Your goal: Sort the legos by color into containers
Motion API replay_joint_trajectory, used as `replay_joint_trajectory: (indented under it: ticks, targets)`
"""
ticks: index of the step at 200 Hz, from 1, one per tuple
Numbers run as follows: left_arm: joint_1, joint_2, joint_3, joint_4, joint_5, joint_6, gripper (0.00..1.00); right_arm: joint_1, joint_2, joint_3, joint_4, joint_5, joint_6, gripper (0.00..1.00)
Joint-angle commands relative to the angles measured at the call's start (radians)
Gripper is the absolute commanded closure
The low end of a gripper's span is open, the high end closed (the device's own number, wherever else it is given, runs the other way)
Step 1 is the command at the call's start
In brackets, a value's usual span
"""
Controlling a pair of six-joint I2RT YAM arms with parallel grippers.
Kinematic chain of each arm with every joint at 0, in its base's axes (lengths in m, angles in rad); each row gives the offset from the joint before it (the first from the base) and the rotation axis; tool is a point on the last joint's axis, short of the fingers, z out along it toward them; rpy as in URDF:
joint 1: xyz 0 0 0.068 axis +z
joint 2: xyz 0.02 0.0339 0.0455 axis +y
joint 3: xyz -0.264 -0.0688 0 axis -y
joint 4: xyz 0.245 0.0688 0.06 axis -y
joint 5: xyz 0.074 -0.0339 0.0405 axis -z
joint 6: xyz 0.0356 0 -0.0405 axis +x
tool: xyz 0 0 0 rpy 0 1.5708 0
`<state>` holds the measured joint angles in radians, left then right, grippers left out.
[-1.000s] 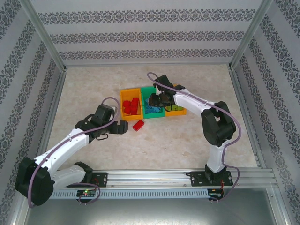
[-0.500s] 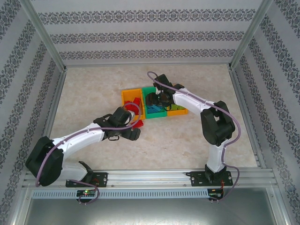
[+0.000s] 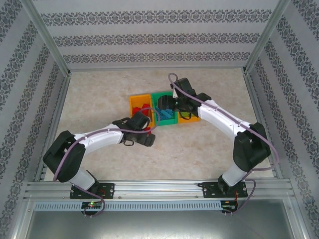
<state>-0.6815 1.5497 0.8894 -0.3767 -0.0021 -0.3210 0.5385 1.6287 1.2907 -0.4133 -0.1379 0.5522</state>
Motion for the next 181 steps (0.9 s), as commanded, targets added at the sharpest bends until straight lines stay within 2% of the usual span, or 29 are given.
replay_joint_trajectory:
  ticks: [1, 78, 116, 133, 163, 181]
  targets:
    - [-0.016, 0.034, 0.05, -0.021, -0.045, -0.133, 0.01, -0.008, -0.032, -0.038, 0.01, 0.04, 0.014, 0.2]
    - [-0.05, 0.192, 0.174, -0.13, -0.086, -0.484, 0.01, -0.043, -0.13, -0.142, 0.016, 0.087, 0.026, 0.19]
    - [-0.058, 0.254, 0.197, -0.142, -0.12, -0.564, 0.01, -0.082, -0.204, -0.204, 0.024, 0.097, 0.03, 0.18]
    - [-0.058, 0.26, 0.204, -0.164, -0.168, -0.597, 0.0, -0.097, -0.232, -0.229, 0.021, 0.098, 0.024, 0.18]
    - [-0.058, 0.26, 0.218, -0.203, -0.239, -0.628, 0.01, -0.125, -0.27, -0.277, 0.022, 0.098, 0.022, 0.17]
    - [-0.058, 0.266, 0.228, -0.19, -0.241, -0.629, 0.0, -0.138, -0.284, -0.302, 0.027, 0.093, 0.027, 0.17]
